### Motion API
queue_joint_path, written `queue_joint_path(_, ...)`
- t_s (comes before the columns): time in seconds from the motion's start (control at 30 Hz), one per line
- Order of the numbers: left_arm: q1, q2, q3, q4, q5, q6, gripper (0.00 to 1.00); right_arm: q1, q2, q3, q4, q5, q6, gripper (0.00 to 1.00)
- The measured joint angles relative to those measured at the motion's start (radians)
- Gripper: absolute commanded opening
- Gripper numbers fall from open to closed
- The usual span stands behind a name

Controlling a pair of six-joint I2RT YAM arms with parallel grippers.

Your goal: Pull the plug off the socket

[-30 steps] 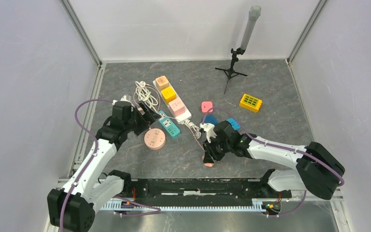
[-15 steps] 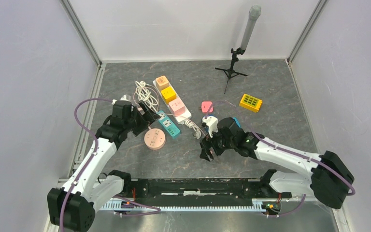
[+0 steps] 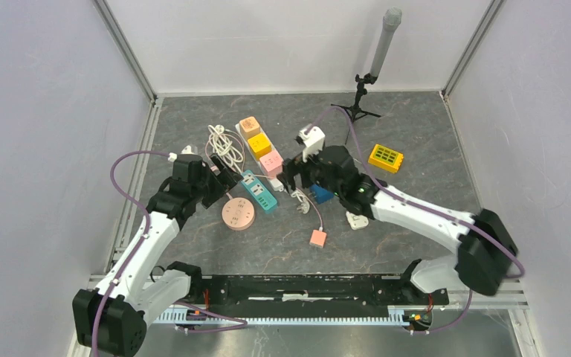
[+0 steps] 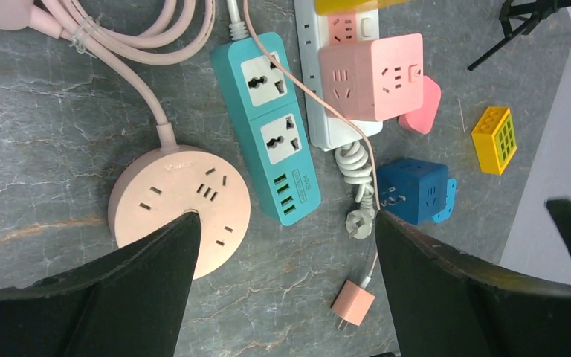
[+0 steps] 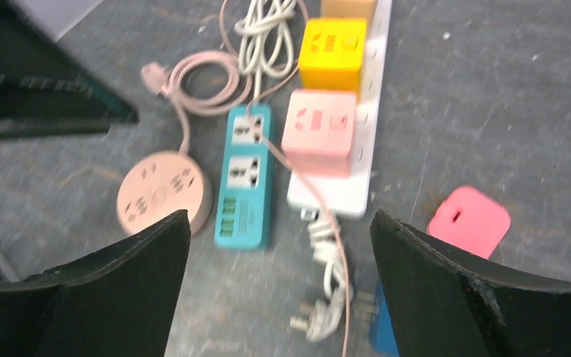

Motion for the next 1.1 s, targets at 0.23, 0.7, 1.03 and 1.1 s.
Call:
queue_joint_path(0.23, 0.006, 0.001, -0.004, 0.010, -0.026, -0.003, 0.93, 0.004, 0.303, 0.203, 0.080, 0.123, -0.024, 0.98)
queue_joint_path(0.7, 0.076, 0.482, 0.168, 0.224, 0.105, -0.044, 0.85, 0.003, 0.648, 0.448, 0.053, 0.163, -0.077, 0.87)
queue_joint_path(1.03, 0.087, 0.727, 0.356, 0.375, 0.246, -0.044, 0.62, -0.014, 0.698, 0.475, 0.029, 0.171, -0.061, 0.48)
queue_joint_path(1.1, 0.087, 0.777, 0.375, 0.389, 0.269, -0.043, 0.53, -0.018, 0.698, 0.474, 0.032, 0.172, -0.060, 0.42)
